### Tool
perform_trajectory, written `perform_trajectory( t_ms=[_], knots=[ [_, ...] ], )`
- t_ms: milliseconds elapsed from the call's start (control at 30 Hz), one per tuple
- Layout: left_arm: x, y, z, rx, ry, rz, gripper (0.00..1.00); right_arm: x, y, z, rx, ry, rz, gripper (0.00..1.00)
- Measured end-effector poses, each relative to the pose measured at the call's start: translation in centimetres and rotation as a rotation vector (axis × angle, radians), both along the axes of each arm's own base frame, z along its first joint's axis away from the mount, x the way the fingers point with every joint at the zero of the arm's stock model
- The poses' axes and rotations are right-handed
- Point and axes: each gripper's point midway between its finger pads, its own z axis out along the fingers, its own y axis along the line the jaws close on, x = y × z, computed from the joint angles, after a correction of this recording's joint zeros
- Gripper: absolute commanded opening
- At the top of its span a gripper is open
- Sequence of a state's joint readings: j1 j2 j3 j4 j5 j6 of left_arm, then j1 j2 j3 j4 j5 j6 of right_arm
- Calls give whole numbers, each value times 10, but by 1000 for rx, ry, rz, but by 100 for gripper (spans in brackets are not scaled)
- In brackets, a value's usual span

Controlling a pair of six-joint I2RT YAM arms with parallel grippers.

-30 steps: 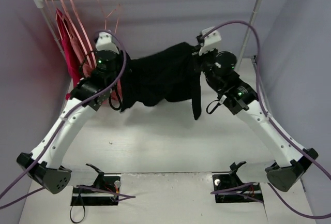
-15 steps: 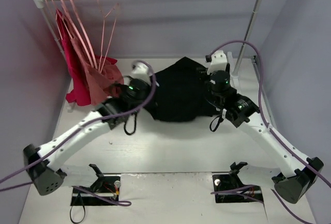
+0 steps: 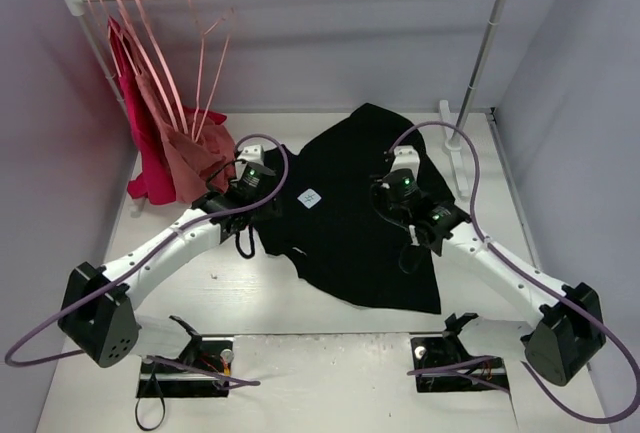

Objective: Place the t-shirt on the hanger
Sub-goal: Flatten out the T-shirt at the center of the board.

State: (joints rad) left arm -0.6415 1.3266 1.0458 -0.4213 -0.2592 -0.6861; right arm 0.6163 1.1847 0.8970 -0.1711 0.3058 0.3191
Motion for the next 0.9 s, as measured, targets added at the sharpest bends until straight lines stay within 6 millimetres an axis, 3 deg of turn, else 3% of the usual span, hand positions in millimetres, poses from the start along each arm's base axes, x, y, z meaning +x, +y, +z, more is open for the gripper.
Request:
perform_trajectory(
  t_ms=[233, 400, 500, 567, 633, 767, 900],
  knots=[
    [12, 15, -67, 60, 146, 52, 51, -18, 22, -64, 32, 180, -11, 65],
    [22, 25, -106, 86, 227, 98, 47, -31, 24, -94, 57, 256, -32, 66],
    [24, 31, -123, 96, 261, 129, 32, -31, 26, -103, 63, 280, -48, 66],
    [24, 32, -133, 100, 283, 143, 10, -33, 27, -110, 60, 300, -55, 66],
    [26, 31, -134, 95, 278, 156, 0, -34, 28, -115, 65, 319, -61, 68],
    [19, 32, -134, 48, 254, 179, 0, -36, 31, -121, 76, 342, -66, 68],
    [-25, 44, -135, -4, 249, 211, 0, -38, 31, -133, 67, 375, -79, 69]
  ],
)
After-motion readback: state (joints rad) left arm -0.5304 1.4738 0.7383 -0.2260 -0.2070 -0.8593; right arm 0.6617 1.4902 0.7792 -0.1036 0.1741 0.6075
